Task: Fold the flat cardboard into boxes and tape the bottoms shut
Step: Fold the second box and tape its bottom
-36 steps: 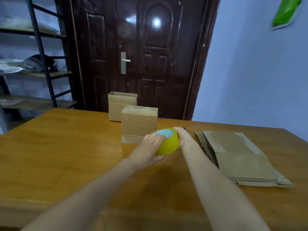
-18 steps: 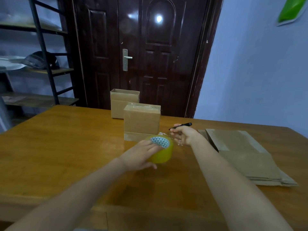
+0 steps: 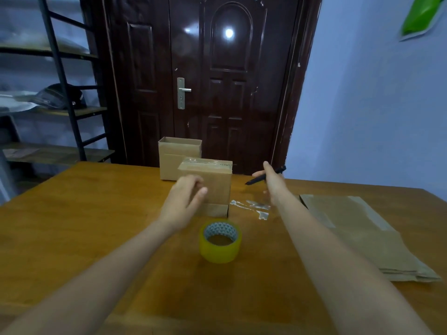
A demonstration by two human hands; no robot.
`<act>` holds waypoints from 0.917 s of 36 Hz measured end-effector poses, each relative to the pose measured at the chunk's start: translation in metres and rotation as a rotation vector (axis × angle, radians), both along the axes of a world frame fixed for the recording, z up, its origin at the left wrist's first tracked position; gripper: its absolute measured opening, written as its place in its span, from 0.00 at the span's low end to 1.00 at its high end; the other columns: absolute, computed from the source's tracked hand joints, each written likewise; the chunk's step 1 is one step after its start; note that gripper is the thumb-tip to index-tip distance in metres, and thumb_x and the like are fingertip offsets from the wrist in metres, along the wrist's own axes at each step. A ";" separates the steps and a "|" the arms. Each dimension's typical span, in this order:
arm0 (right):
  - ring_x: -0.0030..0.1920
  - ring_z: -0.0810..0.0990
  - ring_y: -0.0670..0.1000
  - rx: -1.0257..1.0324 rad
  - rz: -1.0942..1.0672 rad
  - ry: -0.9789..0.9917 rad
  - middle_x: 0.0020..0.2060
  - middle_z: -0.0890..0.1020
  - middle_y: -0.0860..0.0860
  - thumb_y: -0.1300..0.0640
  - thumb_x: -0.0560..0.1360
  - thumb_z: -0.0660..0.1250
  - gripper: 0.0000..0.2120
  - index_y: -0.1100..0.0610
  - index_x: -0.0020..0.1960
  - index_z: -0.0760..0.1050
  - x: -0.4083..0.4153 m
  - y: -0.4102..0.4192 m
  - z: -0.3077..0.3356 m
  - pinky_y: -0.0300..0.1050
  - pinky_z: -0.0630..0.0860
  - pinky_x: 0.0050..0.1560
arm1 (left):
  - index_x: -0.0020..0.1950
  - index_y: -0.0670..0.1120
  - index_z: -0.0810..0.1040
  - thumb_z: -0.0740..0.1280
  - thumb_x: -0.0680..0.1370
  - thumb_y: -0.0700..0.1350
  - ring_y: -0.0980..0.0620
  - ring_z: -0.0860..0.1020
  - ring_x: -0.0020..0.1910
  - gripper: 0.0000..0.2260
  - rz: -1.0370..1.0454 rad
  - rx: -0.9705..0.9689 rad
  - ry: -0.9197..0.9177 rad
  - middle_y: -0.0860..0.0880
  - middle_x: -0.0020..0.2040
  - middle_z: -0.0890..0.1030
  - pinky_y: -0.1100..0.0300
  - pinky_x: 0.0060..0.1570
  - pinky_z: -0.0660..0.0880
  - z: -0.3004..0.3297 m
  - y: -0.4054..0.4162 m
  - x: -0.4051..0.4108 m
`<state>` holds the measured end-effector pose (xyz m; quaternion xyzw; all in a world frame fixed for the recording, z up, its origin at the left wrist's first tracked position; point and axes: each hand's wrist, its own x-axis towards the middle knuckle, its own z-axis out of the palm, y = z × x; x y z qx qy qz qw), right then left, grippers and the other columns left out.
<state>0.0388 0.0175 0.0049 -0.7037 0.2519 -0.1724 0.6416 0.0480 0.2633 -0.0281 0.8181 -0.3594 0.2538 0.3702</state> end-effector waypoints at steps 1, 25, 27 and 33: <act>0.56 0.72 0.52 -0.025 -0.010 -0.003 0.49 0.77 0.54 0.45 0.80 0.56 0.21 0.54 0.39 0.81 0.001 0.002 0.003 0.49 0.66 0.60 | 0.57 0.42 0.74 0.51 0.77 0.62 0.55 0.70 0.49 0.26 0.058 -0.102 0.003 0.51 0.49 0.72 0.66 0.46 0.65 0.009 0.000 0.006; 0.58 0.77 0.58 -0.335 0.106 0.222 0.59 0.78 0.56 0.38 0.74 0.64 0.30 0.61 0.64 0.72 0.072 0.063 0.018 0.47 0.73 0.51 | 0.64 0.40 0.74 0.65 0.74 0.63 0.40 0.76 0.56 0.30 0.473 -0.064 0.854 0.41 0.60 0.77 0.53 0.50 0.73 0.056 -0.042 0.099; 0.58 0.77 0.57 -0.299 0.118 0.240 0.59 0.78 0.56 0.39 0.74 0.65 0.30 0.61 0.65 0.71 0.074 0.062 0.016 0.48 0.73 0.53 | 0.64 0.39 0.73 0.66 0.74 0.62 0.40 0.76 0.57 0.30 0.486 -0.050 0.833 0.41 0.60 0.77 0.54 0.49 0.73 0.054 -0.041 0.097; 0.58 0.77 0.57 -0.314 0.167 0.266 0.60 0.77 0.56 0.39 0.75 0.65 0.31 0.62 0.66 0.69 0.071 0.059 0.020 0.48 0.74 0.56 | 0.62 0.39 0.74 0.67 0.75 0.60 0.41 0.76 0.56 0.27 0.449 -0.080 0.834 0.41 0.59 0.78 0.51 0.55 0.75 0.055 -0.036 0.096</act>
